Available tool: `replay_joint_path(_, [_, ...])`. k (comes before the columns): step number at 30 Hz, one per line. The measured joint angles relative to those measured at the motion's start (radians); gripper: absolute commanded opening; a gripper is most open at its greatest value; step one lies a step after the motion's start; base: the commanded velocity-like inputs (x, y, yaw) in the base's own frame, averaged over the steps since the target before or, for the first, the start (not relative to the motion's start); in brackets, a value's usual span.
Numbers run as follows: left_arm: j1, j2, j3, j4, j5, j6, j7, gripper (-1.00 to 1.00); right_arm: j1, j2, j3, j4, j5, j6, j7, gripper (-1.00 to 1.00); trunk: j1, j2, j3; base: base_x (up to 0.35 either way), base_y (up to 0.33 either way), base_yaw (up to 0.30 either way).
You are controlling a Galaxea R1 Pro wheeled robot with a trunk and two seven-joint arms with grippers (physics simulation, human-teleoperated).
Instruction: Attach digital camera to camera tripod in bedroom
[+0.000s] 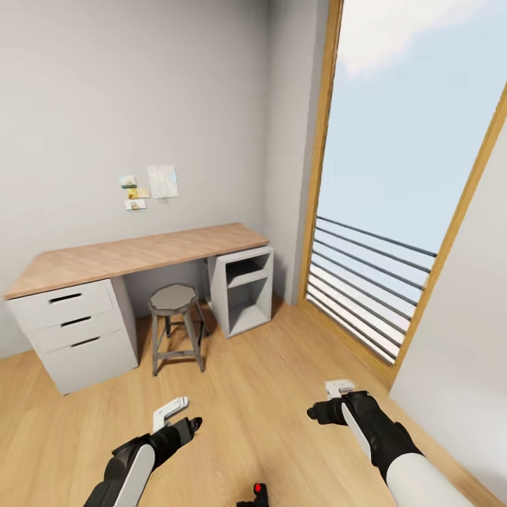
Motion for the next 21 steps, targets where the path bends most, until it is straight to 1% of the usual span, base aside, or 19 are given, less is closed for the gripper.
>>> replay_joint_path(3, [-0.014, 0.008, -0.005, -0.008, 0.001, 0.012, 0.002, 1.00, 0.000, 0.000, 0.000, 0.000, -0.001, -0.003, 0.001, 1.00, 0.000, 0.000, 0.000, 0.000, -0.014, 0.259])
replay_joint_path(5, [-0.068, 0.010, -0.008, 0.003, 0.003, 0.036, 0.010, 1.00, 0.001, -0.004, 0.000, 0.000, -0.004, -0.008, 0.003, 1.00, 0.000, 0.000, 0.000, 0.000, -0.007, 0.158])
replay_joint_path(7, [-0.120, 0.009, -0.004, 0.037, 0.007, 0.067, 0.019, 1.00, 0.002, -0.005, 0.000, 0.000, -0.005, -0.010, 0.005, 1.00, 0.000, 0.000, 0.000, 0.000, -0.004, 0.092])
replay_joint_path(8, [-0.168, 0.006, 0.002, 0.084, 0.013, 0.095, 0.029, 1.00, 0.002, -0.006, 0.000, 0.000, -0.006, -0.011, 0.006, 1.00, 0.000, 0.000, 0.000, 0.000, -0.003, 0.058])
replay_joint_path(10, [-0.205, 0.003, 0.008, 0.129, 0.020, 0.108, 0.036, 1.00, 0.002, -0.007, -0.002, 0.000, -0.007, -0.012, 0.007, 1.00, 0.000, 0.000, 0.000, 0.000, -0.002, 0.038])
replay_joint_path(11, [-0.225, 0.000, 0.011, 0.158, 0.035, 0.108, 0.034, 1.00, 0.001, -0.008, -0.004, 0.000, -0.007, -0.012, 0.007, 1.00, 0.000, 0.000, 0.000, 0.000, -0.001, 0.024])
replay_joint_path(14, [-0.235, -0.002, 0.013, 0.185, 0.069, 0.106, 0.033, 1.00, 0.001, -0.008, -0.005, -0.002, -0.006, -0.013, 0.007, 1.00, 0.000, 0.000, 0.000, 0.000, -0.001, 0.013])
replay_joint_path(15, [-0.235, -0.001, 0.014, 0.202, 0.116, 0.105, 0.032, 1.00, 0.001, -0.009, -0.006, -0.026, -0.004, -0.009, 0.004, 1.00, 0.000, 0.000, 0.000, 0.000, 0.000, 0.004])
replay_joint_path(17, [-0.235, -0.001, 0.013, 0.207, 0.129, 0.105, 0.031, 1.00, 0.001, -0.011, -0.007, -0.046, -0.005, -0.006, 0.004, 1.00, 0.000, 0.000, 0.000, 0.000, 0.000, 0.002])
replay_joint_path(20, [-0.235, -0.001, 0.012, 0.211, 0.137, 0.105, 0.031, 1.00, 0.002, -0.013, -0.010, -0.063, -0.004, -0.003, 0.003, 1.00, 0.000, 0.000, 0.000, 0.000, 0.000, 0.001])
replay_joint_path(21, [-0.235, -0.001, 0.012, 0.213, 0.138, 0.105, 0.032, 1.00, 0.002, -0.014, -0.011, -0.067, -0.003, -0.003, 0.003, 1.00, 0.004, -0.007, -0.003, 0.000, 0.000, 0.000])
